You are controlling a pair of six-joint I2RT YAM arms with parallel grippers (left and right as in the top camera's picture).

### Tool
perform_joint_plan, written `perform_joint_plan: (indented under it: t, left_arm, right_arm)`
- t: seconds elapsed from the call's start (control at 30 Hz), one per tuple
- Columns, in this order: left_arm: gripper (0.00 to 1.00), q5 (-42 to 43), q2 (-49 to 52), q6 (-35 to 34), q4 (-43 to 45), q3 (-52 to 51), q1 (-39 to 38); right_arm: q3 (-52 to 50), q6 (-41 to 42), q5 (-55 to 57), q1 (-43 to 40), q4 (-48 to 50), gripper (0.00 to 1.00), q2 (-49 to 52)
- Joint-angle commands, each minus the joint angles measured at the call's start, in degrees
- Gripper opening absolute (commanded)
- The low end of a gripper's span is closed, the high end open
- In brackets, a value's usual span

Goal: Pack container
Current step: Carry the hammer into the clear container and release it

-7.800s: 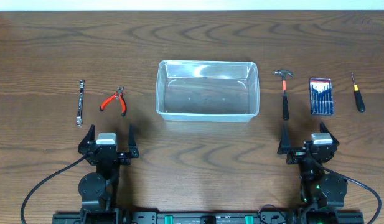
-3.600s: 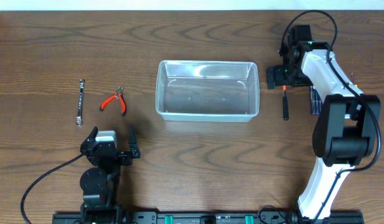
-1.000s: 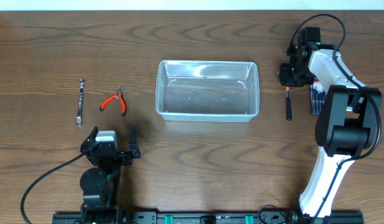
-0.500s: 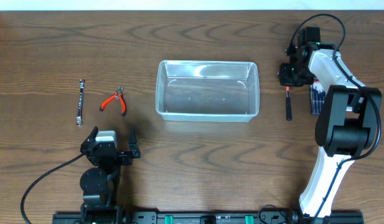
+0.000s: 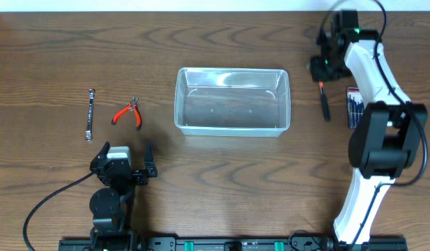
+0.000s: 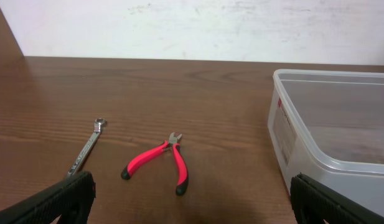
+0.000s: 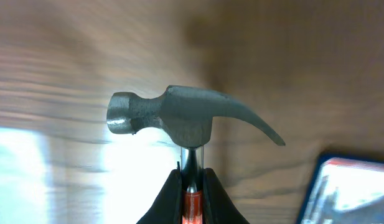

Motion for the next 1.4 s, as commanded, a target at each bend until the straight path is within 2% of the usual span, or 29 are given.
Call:
perform_joint_plan:
  t: [0.0, 0.23, 0.37, 0.5, 0.77, 0.87, 1.03, 1.1, 1.2, 1.37]
  left_arm:
    - [0.98, -0.04, 0.04, -0.28, 0.02, -0.85, 0.02]
    - [0.98, -0.07, 0.04, -0.28, 0.0, -0.85, 0.02]
    - [0.98, -0.07, 0.04, -0.28, 0.0, -0.85, 0.02]
    - [0.98, -0.07, 0.04, -0.28, 0.0, -0.85, 0.02]
    - [0.98, -0.07, 0.04, -0.28, 0.0, -0.85, 0.02]
    - [0.98, -0.07, 0.04, -0.28, 0.0, -0.85, 0.02]
    - [0.98, -0.07, 0.04, -0.28, 0.0, -0.85, 0.02]
    - [0.98, -0.07, 0.04, -0.28, 0.0, -0.85, 0.02]
    - [0.98, -0.07, 0.04, -0.28, 0.02, -0.85, 0.02]
    - [0.98, -0.07, 0.04, -0.28, 0.02, -0.85, 0.02]
  right_arm:
    - [3.69, -6.21, 0.33, 5.22, -0.85, 0.01, -7.37]
    - [3.61, -22.53, -4.74, 17.44, -5.42, 0.01, -9.35]
    - [2.01, -36.92, -8.33, 24.17, -7.74, 0.01, -8.22]
    - [-1.38, -45.77, -8.31, 28.11, -7.5, 0.01, -6.08]
    - [-6.78, -47.28, -8.94, 29.49, -2.82, 0.01, -1.68]
    - [-8.7, -50.64, -10.25, 29.09, -1.18, 0.01, -1.4]
    - [-10.93, -50.75, -10.67, 29.11, 2.34, 0.01, -1.38]
    - [-11.45, -50.75, -10.69, 29.11, 2.78, 0.08, -1.38]
    - [-12.35, -50.73, -10.69, 29.11, 2.99, 0.23, -1.38]
    - [-12.9, -50.66, -10.67, 28.98, 2.91, 0.34, -1.38]
